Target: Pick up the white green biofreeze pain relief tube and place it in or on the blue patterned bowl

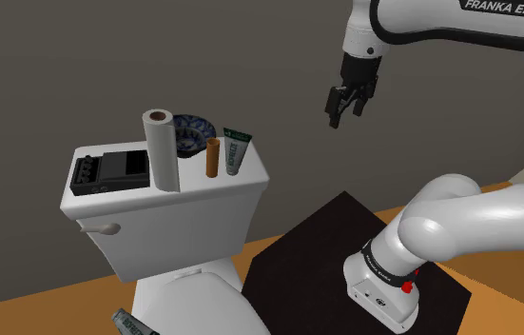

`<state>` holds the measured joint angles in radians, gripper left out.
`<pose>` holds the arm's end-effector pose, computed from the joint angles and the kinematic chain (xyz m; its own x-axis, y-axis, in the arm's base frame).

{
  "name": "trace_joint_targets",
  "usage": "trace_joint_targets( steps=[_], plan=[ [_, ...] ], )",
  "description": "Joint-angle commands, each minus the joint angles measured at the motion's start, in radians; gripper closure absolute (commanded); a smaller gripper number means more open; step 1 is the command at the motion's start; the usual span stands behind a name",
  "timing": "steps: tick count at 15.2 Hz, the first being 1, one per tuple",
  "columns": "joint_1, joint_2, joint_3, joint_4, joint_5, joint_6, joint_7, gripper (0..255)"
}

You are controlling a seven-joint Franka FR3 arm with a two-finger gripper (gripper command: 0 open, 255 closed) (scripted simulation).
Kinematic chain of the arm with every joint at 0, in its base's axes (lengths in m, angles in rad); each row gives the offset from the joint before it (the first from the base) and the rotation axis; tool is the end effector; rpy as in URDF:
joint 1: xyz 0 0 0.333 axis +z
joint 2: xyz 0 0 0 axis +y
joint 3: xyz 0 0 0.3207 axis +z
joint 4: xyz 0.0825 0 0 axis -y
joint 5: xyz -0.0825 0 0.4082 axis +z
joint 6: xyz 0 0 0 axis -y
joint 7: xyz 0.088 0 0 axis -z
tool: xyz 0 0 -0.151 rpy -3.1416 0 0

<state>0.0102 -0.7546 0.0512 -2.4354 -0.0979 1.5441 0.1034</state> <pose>0.3221 0.0062 0.4997 0.9905 -0.0627 -0.1223 -0.0446 -0.9884 0.1454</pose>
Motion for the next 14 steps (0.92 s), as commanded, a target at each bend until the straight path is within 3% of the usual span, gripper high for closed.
trace_joint_targets(
  steps=[1, 14],
  plan=[
    [0.0, 0.0, 0.0, 0.0, 0.0, 0.0, 0.0, 0],
    [0.112, 0.371, 0.095, 0.178, 0.153, 0.225, 0.013, 0]
  ],
)
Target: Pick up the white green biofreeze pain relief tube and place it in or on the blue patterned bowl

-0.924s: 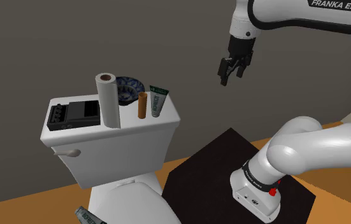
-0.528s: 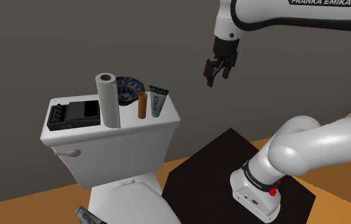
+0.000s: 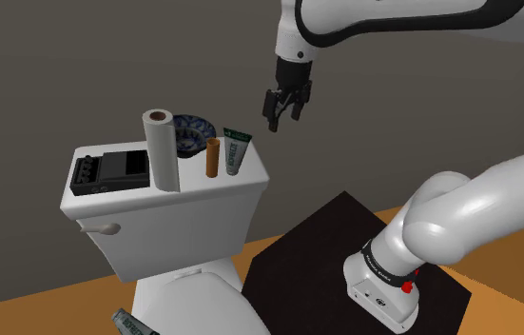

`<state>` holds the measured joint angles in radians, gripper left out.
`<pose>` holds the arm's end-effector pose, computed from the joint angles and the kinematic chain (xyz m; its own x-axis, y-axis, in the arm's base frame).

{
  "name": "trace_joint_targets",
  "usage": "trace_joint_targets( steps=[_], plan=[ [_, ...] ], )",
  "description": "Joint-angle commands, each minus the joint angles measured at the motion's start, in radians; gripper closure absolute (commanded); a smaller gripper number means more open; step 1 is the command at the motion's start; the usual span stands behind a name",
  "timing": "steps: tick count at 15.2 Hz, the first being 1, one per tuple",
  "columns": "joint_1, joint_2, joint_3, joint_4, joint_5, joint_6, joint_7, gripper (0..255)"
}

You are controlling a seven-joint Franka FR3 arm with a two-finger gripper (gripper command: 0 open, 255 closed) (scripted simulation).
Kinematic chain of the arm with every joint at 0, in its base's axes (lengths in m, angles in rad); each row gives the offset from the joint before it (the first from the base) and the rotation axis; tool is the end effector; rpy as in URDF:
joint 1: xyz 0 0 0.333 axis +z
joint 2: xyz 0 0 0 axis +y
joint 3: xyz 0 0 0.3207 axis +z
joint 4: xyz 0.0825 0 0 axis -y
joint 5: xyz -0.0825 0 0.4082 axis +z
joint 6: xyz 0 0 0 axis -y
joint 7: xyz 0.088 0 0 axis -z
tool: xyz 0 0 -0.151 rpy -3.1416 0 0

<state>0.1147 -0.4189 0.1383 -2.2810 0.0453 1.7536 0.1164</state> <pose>0.4156 0.1157 0.4597 0.9881 0.1086 -0.1091 0.1120 -0.9934 0.0256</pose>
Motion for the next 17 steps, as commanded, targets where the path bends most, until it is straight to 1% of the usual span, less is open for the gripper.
trace_joint_targets(
  steps=[1, 5, 6, 13, 17],
  plan=[
    [0.016, 0.064, 0.015, 0.043, 0.019, 0.028, 0.0, 0],
    [0.045, 0.179, 0.045, 0.131, 0.049, 0.072, -0.002, 0],
    [0.046, 0.185, 0.047, 0.135, 0.051, 0.073, -0.002, 0],
    [0.049, 0.197, 0.053, 0.045, 0.054, 0.176, -0.002, 0],
    [0.049, 0.197, 0.053, 0.045, 0.054, 0.176, -0.002, 0]
  ],
)
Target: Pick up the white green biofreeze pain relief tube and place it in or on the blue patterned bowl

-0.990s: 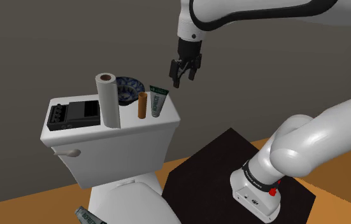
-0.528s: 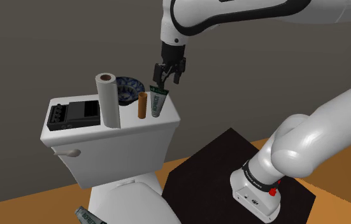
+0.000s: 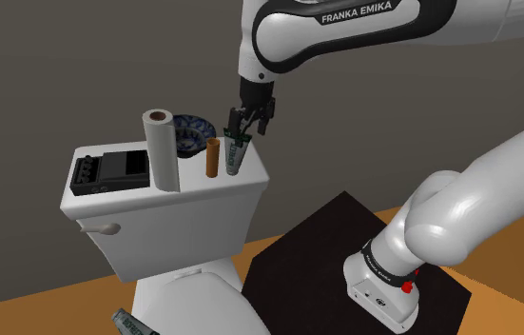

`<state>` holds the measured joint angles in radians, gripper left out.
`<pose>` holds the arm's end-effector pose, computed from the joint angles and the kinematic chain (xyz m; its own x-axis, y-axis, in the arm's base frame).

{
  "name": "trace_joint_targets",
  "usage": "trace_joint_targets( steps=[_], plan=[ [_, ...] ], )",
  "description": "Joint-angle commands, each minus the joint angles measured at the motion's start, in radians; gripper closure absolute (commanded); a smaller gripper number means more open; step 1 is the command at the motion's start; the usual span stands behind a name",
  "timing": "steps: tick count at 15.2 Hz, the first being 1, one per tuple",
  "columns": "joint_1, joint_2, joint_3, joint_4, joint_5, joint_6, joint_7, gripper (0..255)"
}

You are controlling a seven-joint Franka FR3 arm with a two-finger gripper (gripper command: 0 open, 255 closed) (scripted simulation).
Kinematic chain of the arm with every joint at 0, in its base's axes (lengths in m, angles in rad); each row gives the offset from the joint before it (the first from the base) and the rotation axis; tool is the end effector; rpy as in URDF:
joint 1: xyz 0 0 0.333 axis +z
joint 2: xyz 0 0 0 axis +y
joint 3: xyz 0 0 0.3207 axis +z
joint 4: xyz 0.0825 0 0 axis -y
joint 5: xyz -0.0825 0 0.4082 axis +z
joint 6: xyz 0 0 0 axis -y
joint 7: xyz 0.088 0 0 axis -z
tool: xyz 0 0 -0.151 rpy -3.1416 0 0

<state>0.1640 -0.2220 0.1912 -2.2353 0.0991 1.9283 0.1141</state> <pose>0.4549 0.1812 0.4039 0.9762 0.1955 -0.0937 0.1928 -0.9805 -0.0371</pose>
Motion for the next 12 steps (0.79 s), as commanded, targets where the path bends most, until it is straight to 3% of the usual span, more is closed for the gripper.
trace_joint_targets(
  steps=[1, 4, 5, 12],
  plan=[
    [0.0, 0.0, 0.0, -0.001, 0.0, 0.001, 0.0, 0],
    [0.0, 0.0, 0.0, -0.001, 0.0, 0.001, 0.0, 0],
    [0.0, 0.0, 0.0, -0.001, 0.0, 0.001, 0.0, 255],
    [0.0, 0.0, 0.0, -0.001, 0.0, 0.001, 0.0, 255]
  ],
)
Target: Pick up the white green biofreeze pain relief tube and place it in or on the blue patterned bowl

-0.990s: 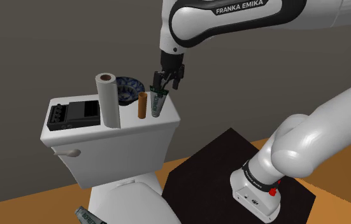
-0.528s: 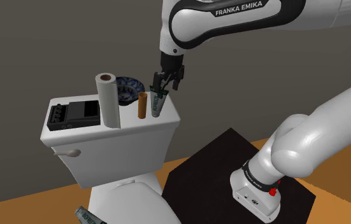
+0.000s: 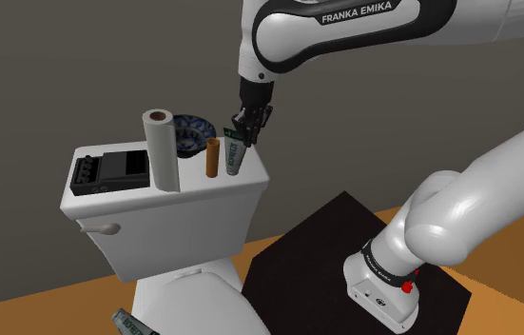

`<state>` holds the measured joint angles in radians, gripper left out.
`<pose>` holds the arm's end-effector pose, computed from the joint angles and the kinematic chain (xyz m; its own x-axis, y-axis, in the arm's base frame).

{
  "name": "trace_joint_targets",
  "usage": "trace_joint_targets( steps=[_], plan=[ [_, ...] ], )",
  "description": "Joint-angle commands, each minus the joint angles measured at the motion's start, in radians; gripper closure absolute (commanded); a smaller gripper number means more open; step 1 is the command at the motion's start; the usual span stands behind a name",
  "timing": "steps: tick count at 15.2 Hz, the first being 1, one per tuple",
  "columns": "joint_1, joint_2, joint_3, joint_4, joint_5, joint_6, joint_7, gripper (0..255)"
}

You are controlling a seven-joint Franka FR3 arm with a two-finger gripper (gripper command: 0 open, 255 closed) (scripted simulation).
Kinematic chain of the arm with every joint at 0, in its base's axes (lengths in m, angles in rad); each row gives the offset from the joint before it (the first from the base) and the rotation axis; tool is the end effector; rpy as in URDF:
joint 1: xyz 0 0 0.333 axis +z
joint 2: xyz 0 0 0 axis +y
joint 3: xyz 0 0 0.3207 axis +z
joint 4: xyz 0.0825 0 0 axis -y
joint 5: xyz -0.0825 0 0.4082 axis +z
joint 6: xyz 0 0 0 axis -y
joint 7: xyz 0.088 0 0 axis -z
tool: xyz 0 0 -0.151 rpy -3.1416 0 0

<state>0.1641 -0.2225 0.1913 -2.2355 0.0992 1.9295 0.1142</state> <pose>0.4550 0.1813 0.4041 0.9764 0.1955 -0.0922 0.1928 -0.9805 -0.0372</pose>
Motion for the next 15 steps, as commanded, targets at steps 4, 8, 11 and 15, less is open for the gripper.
trace_joint_targets(
  steps=[4, 8, 11, 15],
  plan=[
    [0.0, -0.007, -0.001, 0.019, 0.0, -0.027, 0.0, 255],
    [-0.001, -0.019, -0.004, 0.062, 0.0, -0.082, 0.002, 255],
    [-0.002, -0.026, -0.006, 0.096, -0.001, -0.122, 0.003, 255],
    [-0.003, -0.031, -0.008, 0.144, -0.002, -0.176, 0.005, 255]
  ],
)
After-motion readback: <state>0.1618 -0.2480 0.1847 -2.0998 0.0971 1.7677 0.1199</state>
